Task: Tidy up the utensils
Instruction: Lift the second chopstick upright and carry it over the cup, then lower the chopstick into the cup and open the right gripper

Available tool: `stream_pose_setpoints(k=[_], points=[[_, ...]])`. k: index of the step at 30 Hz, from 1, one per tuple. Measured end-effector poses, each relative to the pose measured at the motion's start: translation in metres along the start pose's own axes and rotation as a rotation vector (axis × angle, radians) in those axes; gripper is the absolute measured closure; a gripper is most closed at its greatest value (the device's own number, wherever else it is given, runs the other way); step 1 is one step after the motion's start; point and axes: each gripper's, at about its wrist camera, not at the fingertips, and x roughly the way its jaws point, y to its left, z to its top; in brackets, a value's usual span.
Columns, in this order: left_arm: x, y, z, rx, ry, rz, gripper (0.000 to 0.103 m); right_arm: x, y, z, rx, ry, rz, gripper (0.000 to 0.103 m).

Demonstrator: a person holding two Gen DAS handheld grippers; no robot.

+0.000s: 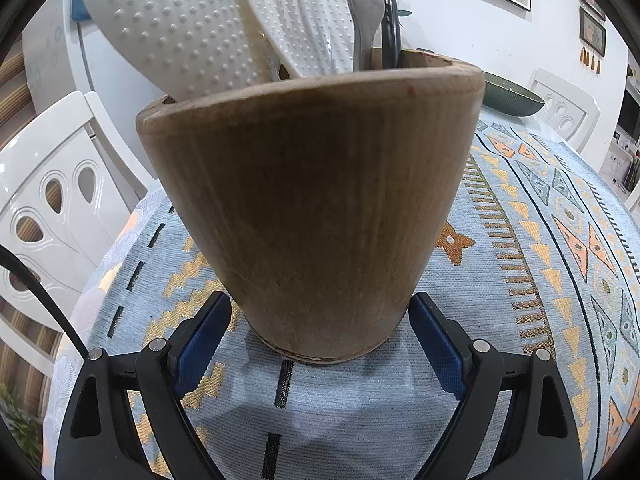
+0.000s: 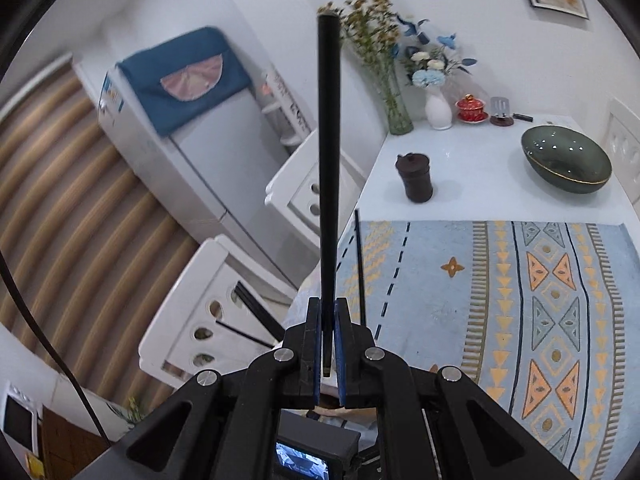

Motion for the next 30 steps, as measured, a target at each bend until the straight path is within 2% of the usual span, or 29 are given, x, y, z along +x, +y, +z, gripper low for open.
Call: stream_pose_setpoints(k=[12, 16, 20, 23, 26, 27, 30], points=[[0.001, 0.002, 0.002, 0.0, 0.0, 0.004, 0.012, 0.029, 0.008, -0.012, -0.071, 0.139, -0.087, 0.098], [0.001, 0.002, 0.002, 0.0, -0.001, 0.004, 0.012, 0.029, 0.013, -0.013, -0.084, 0.142, -0.078, 0.098], [-0.002, 0.002, 0.001, -0.001, -0.016, 0.007, 0.012, 0.033, 0.018, -0.011, -0.112, 0.161, -0.109, 0.098], [-0.009, 0.003, -0.001, -0.003, -0.053, 0.016, 0.012, 0.038, 0.016, -0.009, -0.096, 0.211, -0.09, 0.098], [-0.01, 0.003, 0.0, 0.001, -0.058, 0.016, 0.012, 0.042, 0.013, -0.004, -0.065, 0.253, -0.029, 0.098], [-0.009, 0.003, 0.0, 0.0, -0.054, 0.015, 0.012, 0.04, 0.013, -0.003, -0.056, 0.249, -0.02, 0.097], [-0.008, 0.006, 0.0, -0.006, -0.051, 0.012, 0.012, 0.024, 0.012, 0.001, -0.042, 0.16, 0.001, 0.097]])
